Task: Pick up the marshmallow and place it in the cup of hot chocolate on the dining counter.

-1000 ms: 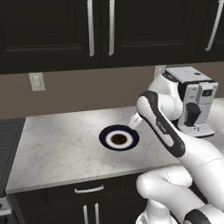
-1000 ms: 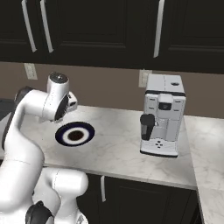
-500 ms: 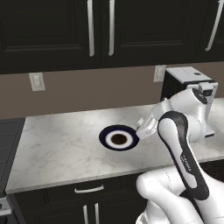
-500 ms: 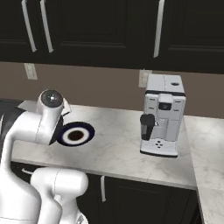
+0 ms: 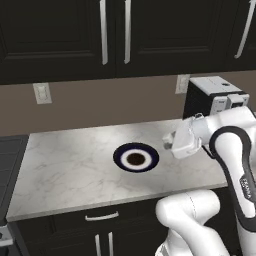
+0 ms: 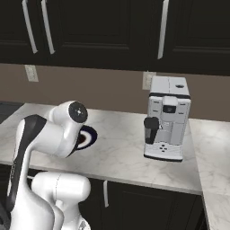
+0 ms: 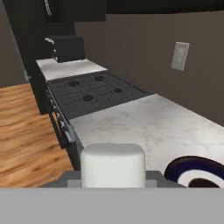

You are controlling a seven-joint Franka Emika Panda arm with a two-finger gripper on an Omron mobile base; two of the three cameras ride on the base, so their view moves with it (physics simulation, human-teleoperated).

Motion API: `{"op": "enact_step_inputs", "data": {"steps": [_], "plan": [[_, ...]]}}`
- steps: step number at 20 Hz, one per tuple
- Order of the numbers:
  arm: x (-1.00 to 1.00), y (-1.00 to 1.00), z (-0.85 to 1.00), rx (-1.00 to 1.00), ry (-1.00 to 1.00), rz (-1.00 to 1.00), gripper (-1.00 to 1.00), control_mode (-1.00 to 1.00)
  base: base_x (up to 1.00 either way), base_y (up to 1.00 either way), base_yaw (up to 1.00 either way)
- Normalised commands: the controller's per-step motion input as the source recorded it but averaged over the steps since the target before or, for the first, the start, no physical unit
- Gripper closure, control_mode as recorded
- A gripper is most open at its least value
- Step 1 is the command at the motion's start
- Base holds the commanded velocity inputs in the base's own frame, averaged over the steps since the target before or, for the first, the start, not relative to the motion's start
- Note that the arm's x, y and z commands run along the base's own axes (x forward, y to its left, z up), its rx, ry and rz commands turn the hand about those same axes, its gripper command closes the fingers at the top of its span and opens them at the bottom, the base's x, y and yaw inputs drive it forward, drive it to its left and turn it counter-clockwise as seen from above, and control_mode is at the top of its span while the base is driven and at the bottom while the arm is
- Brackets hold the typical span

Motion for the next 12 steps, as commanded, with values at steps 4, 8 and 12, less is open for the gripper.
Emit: {"op": "enact_step_inputs", "data": {"steps": [4, 8, 12], "plan": [[-0.14, -0.03, 0.28, 0.08, -0.13, 0.1, 1.0, -1.0, 0.0, 0.0, 0.0], [0.0, 0.0, 0.08, 0.1, -0.03, 0.02, 1.0, -1.0, 0.0, 0.0, 0.0], [0.0, -0.01, 0.05, 0.23, 0.0, 0.0, 1.0, -1.0, 0.0, 0.0, 0.0]]}}
